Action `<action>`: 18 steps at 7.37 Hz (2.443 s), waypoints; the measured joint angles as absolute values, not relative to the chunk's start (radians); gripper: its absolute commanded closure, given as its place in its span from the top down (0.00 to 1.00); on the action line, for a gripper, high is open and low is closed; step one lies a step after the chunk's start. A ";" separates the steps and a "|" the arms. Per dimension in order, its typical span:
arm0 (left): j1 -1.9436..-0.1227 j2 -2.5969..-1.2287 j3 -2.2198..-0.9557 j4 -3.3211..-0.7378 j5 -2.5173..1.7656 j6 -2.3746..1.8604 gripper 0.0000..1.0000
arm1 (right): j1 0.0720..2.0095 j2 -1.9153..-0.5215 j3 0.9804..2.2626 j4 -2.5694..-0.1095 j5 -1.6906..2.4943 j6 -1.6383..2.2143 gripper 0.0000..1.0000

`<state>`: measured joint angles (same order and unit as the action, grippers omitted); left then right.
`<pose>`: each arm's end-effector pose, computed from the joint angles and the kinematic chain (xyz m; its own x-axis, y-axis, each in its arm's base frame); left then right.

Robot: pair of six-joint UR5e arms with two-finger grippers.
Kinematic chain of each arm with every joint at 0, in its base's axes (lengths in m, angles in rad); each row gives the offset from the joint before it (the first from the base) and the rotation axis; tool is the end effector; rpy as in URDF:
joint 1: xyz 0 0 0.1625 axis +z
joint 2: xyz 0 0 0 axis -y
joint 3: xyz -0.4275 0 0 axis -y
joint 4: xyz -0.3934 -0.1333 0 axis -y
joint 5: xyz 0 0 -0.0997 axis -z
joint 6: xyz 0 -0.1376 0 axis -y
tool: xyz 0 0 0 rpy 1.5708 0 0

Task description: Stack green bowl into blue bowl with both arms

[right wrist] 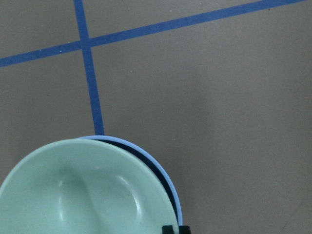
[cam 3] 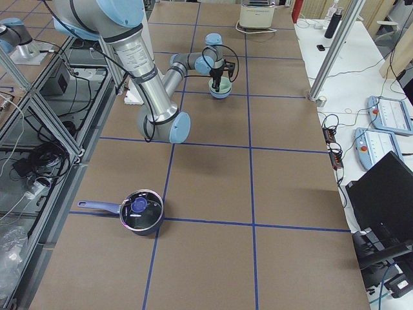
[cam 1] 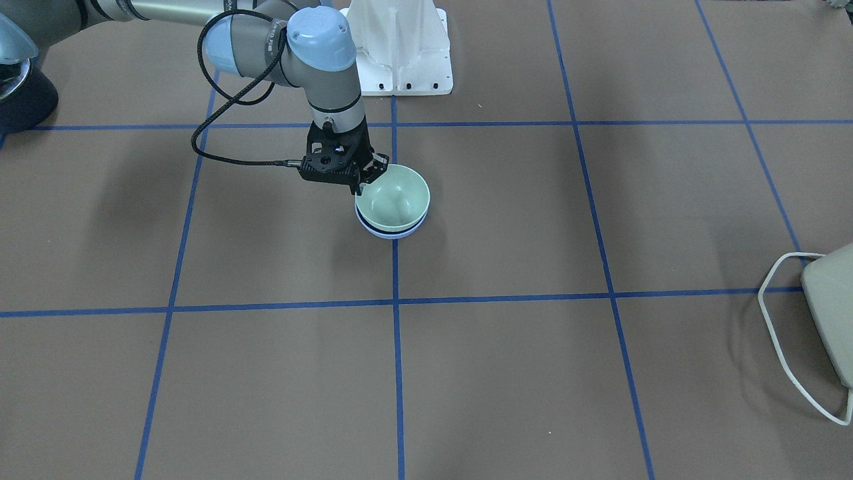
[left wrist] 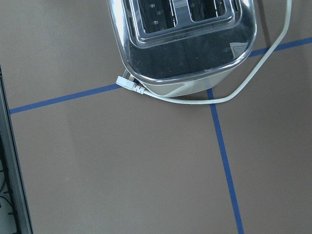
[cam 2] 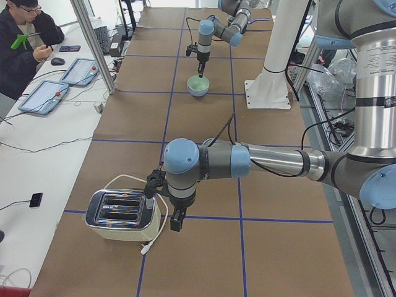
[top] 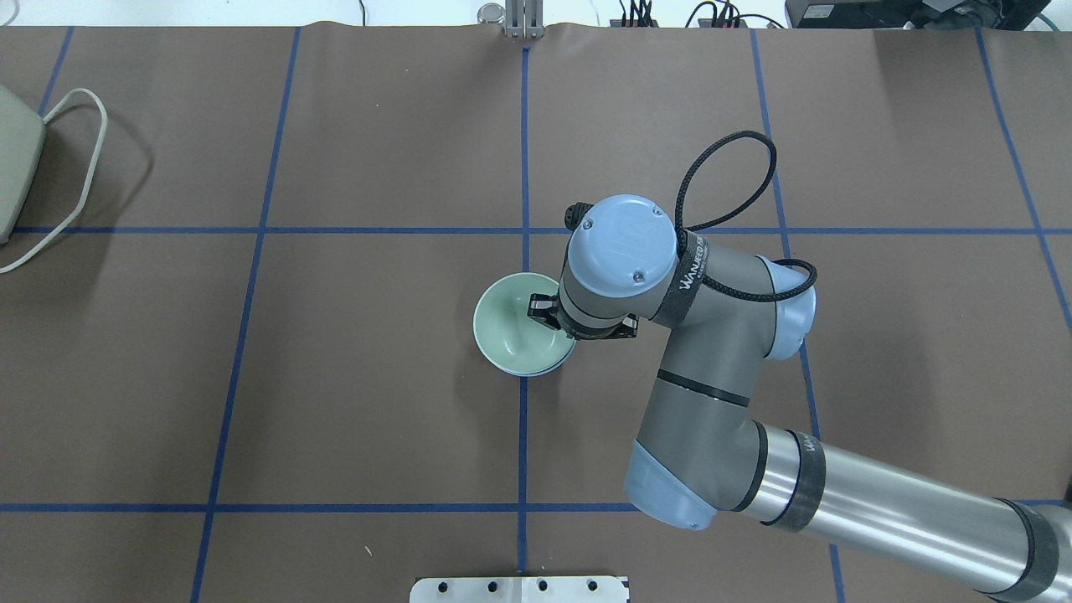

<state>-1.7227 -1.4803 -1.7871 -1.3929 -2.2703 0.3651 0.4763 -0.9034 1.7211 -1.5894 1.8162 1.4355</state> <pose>-0.1116 -0.4338 0.6492 0.7557 0.2133 -0.6192 -0.1271 0.9753 0.1809 -0.5753 -0.4092 0.2329 0.6532 0.1898 0.7330 -0.2038 0.9764 -0.0712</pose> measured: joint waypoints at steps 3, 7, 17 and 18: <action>-1.723 -1.480 -1.787 -1.393 -2.270 0.365 0.98 | 0.474 -0.911 1.705 -1.545 1.816 1.438 0.00; -1.723 -1.480 -1.785 -1.393 -2.270 0.366 0.98 | 0.473 -0.921 1.699 -1.509 1.824 1.435 0.99; -1.722 -1.476 -1.778 -1.389 -2.272 0.358 0.98 | 0.892 -1.076 1.814 -1.667 2.082 0.857 1.00; -1.722 -1.476 -1.780 -1.387 -2.279 0.306 0.98 | 0.995 -1.142 1.810 -1.668 2.139 0.696 1.00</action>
<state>-1.7217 -1.4756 -1.7802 -1.3871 -2.2795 0.3058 0.9948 -1.1420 1.8104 -1.6680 2.1393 0.6964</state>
